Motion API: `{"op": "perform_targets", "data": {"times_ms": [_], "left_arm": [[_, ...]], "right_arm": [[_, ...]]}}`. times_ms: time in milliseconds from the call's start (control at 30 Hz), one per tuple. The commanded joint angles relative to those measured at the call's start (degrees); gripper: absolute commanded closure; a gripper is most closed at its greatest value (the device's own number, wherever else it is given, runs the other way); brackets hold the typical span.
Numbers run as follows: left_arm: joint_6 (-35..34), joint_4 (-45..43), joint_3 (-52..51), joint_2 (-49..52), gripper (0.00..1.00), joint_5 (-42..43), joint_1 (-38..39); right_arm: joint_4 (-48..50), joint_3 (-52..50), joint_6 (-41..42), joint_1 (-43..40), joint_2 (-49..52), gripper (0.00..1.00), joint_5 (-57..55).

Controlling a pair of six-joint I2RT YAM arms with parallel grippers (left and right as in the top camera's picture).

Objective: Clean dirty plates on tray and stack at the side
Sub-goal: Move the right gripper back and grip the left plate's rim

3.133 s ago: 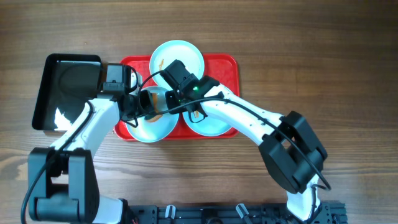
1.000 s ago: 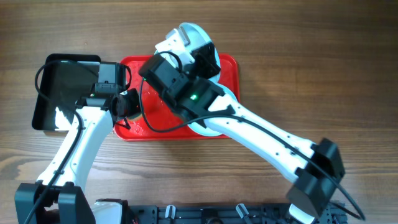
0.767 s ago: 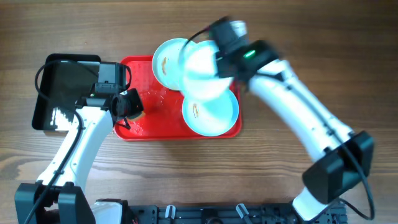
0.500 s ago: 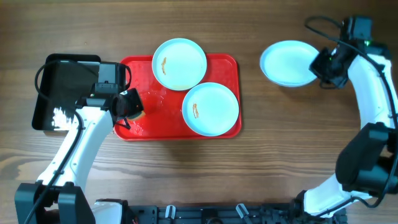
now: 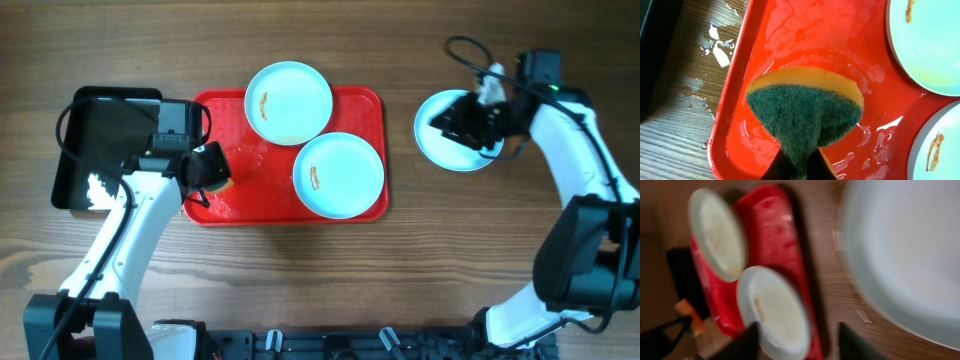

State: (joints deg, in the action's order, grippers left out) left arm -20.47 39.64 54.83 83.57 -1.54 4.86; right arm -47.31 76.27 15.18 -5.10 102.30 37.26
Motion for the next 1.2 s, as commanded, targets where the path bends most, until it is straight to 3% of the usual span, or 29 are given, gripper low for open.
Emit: {"op": "perform_targets", "data": {"times_ms": [0, 33, 133, 267, 367, 567, 633, 700, 733, 900, 1000, 1167], "left_arm": [[0.46, -1.05, 0.57, -0.31, 0.96, 0.70, -0.20], [0.46, -1.25, 0.57, -0.31, 0.96, 0.68, -0.20], [0.48, -1.22, 0.57, -0.31, 0.96, 1.27, -0.20], [0.50, -1.27, 0.57, -0.31, 0.96, 1.55, -0.20], [0.50, -2.34, 0.57, -0.26, 0.96, 1.53, -0.20], [0.50, -1.64, 0.57, -0.26, 0.96, 1.55, -0.20], [0.50, -1.66, 0.57, -0.26, 0.96, 1.53, -0.20], [0.50, -1.62, 0.57, -0.26, 0.96, 1.53, -0.20], [0.50, -1.64, 0.57, -0.26, 0.96, 1.55, -0.20], [0.50, -1.64, 0.57, -0.26, 0.96, 1.55, -0.20], [0.52, -1.64, 0.52, -0.26, 0.96, 1.55, -0.20], [0.50, -1.25, 0.46, -0.26, 0.96, 1.53, -0.20]], "right_arm": [[-1.66, 9.99, -2.84, 14.10, -3.15, 0.00, -9.35], [-2.84, 13.38, -1.73, 19.96, -2.25, 0.01, -17.51], [-7.04, 21.42, -1.57, 26.97, 4.17, 0.01, -23.63], [0.28, 26.16, 0.44, 27.93, 15.69, 0.02, -24.79], [6.97, 26.14, 1.55, 29.00, 21.97, 0.14, -24.85], [11.52, 26.14, 5.01, 30.34, 28.59, 0.26, -30.21], [12.72, 26.14, 6.03, 30.32, 30.42, 0.39, -29.88], [13.40, 26.14, 6.03, 30.40, 30.62, 0.61, -28.74], [14.16, 26.14, 6.08, 30.56, 30.62, 0.68, -26.40], [15.52, 26.12, 7.76, 32.17, 30.62, 0.91, -25.31], [16.46, 26.16, 5.66, 34.34, 30.62, 0.96, -21.46], [14.62, 26.16, 6.03, 37.83, 30.58, 0.96, -18.93]]}}
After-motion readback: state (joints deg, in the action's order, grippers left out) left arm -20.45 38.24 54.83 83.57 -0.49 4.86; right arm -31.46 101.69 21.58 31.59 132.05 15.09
